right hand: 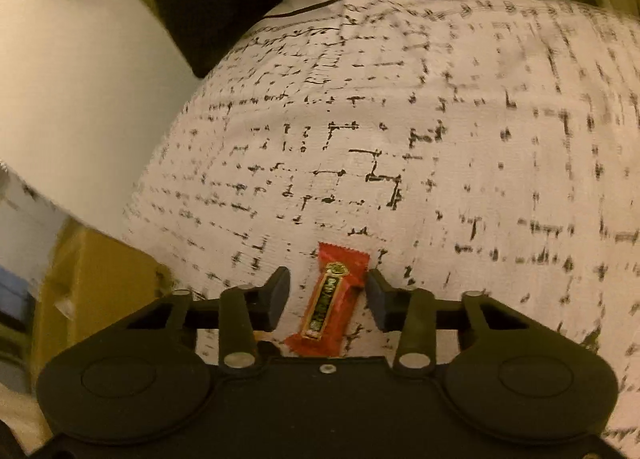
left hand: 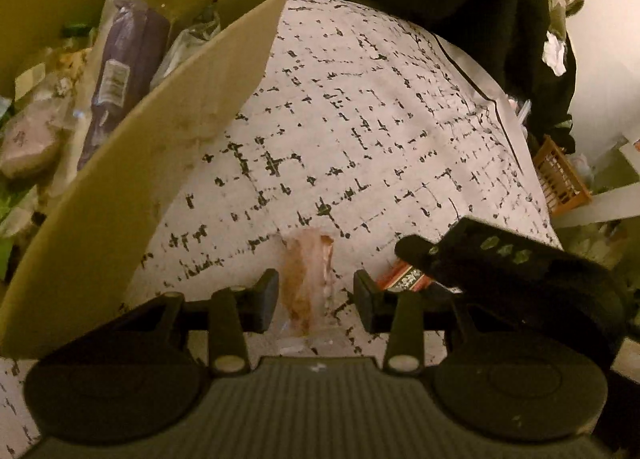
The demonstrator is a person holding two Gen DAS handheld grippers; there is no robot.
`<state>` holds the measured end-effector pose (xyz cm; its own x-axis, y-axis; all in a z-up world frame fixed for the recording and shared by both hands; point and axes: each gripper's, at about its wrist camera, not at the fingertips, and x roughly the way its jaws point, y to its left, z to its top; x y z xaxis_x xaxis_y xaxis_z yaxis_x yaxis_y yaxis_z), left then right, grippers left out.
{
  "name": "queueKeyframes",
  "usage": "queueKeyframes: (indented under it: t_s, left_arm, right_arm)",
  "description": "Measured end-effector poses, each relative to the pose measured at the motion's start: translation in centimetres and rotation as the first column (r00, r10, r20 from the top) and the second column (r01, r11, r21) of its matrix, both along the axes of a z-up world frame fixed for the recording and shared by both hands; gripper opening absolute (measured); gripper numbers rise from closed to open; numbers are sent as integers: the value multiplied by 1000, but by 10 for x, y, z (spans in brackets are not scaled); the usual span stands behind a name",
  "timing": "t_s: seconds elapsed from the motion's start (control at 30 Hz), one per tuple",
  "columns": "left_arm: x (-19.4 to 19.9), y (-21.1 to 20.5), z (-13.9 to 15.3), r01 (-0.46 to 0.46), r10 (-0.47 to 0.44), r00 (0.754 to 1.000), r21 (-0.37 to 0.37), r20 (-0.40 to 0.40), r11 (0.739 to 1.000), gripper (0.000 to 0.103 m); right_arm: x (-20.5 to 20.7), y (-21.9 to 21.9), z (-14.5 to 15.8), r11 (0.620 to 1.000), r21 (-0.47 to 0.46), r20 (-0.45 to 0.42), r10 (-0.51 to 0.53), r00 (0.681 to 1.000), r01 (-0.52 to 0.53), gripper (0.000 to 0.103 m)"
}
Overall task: Organize snacks
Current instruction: 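Grasp the pink translucent packet with the left tool while the right grasps the red candy bar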
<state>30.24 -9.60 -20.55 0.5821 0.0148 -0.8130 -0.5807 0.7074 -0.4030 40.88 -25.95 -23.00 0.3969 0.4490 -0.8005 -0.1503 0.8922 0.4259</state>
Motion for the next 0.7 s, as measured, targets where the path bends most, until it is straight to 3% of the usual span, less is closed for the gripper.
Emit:
queueKeyframes:
  t_s: [0.13,0.37,0.7]
  left_arm:
    - [1,-1,-2,7,-5,999,43,-38,999,21]
    - [-7,-2,6,30,-26,999,90,-39,995,18]
    - [-27,2,40,21,-26,999,119,45,993,18]
  right_arm:
    - [-4,8,3,997,-68,35,44,998,-41,35]
    - [-12,8,4,992,-105,45,82,996,-77,32]
    - [-15,10,6,986,-118,69,127,989,-119,23]
